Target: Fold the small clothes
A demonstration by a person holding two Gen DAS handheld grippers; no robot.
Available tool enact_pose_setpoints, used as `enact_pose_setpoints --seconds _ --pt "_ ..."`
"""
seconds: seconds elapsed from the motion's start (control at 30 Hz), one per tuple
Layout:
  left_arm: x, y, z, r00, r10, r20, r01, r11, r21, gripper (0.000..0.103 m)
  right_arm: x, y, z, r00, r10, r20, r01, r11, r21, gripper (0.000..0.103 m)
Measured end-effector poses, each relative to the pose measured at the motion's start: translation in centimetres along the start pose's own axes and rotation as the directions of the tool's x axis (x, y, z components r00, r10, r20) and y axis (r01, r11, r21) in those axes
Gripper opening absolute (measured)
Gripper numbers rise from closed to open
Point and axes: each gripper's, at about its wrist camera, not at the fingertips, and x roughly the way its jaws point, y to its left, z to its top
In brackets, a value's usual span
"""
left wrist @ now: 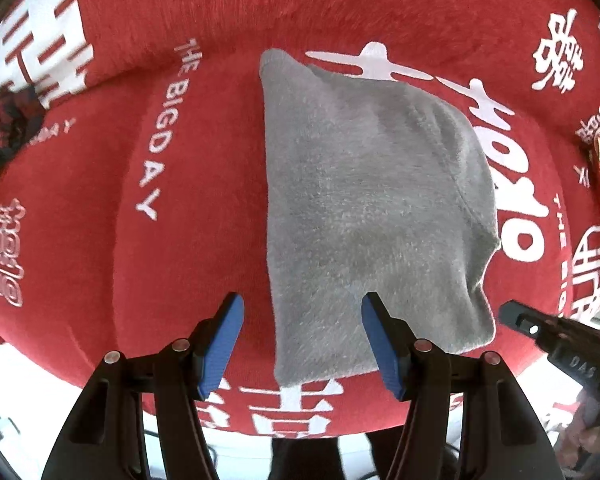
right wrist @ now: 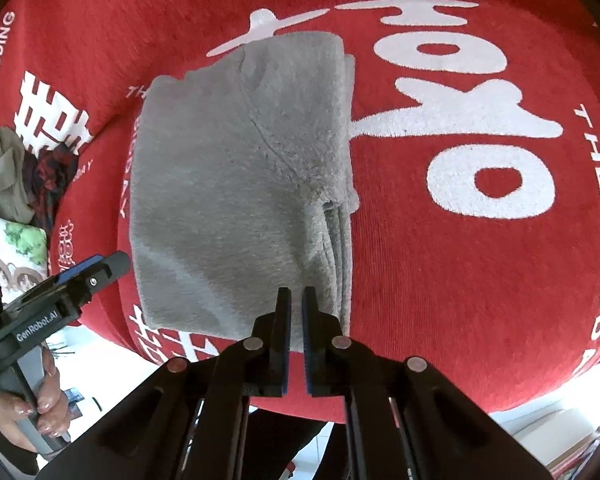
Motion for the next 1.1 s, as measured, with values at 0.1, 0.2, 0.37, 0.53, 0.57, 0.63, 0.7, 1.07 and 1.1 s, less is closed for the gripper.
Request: enact_pose_setpoints --seconds 0.1,0.2,0.37,0.53,0.57,0.63,0.7,1.07,1.1 --pt "-1.2 -0.5 -0.2 1.0 0.007 0.012 -0.007 0.999 0.031 0.063 -1.0 0.3 0.0 1.0 -0.006 0.001 0.006 1.0 0.011 0.006" --pt "-2.2 -0.8 -0.5 1.0 0.015 0.013 -0.016 0.999 0.04 0.063 -1.9 0.8 0.0 1.0 -0.01 0.007 0.01 1.0 0.012 0.006" --pt "-3.8 -0.7 -0.9 1.0 0.009 0.012 -0.009 1.0 0.01 0.064 -3.6 1.8 -0.1 1.0 -0.018 0.016 0.018 1.0 0.003 0.006" --pt "-6.2 -0.5 -1.3 0.998 -0.002 0.065 0.002 1.0 -0.01 0.096 -5.3 2.9 -0.2 0.999 -0.03 0.029 0.03 0.999 -0.012 0.006" --pt "-6.4 -0.5 -1.3 0.998 -0.002 0.063 0.002 1.0 -0.008 0.096 -5.6 3.1 -0.2 0.999 -0.034 0.031 0.035 0.999 -0.015 0.006" --pt "-7.0 -0.4 -1.1 0.998 0.017 0.06 -0.017 1.0 -0.014 0.103 -6.3 3.5 -0.2 0.998 -0.044 0.034 0.045 0.999 -0.022 0.017" --pt "-7.6 -0.4 -0.9 0.997 0.044 0.062 -0.043 0.999 -0.016 0.103 -6.9 3.9 -0.1 0.997 -0.072 0.04 0.074 0.997 -0.025 0.056" --pt "-11.5 0.5 -0.6 0.988 0.078 0.134 -0.073 0.997 -0.039 0.103 -9.9 6.7 0.2 0.967 -0.225 0.116 0.235 0.968 -0.084 0.078" --pt "-11.6 0.4 -0.6 0.988 0.088 0.128 -0.084 0.996 -0.04 0.103 -10.1 6.9 0.2 0.968 -0.223 0.118 0.234 0.968 -0.087 0.078"
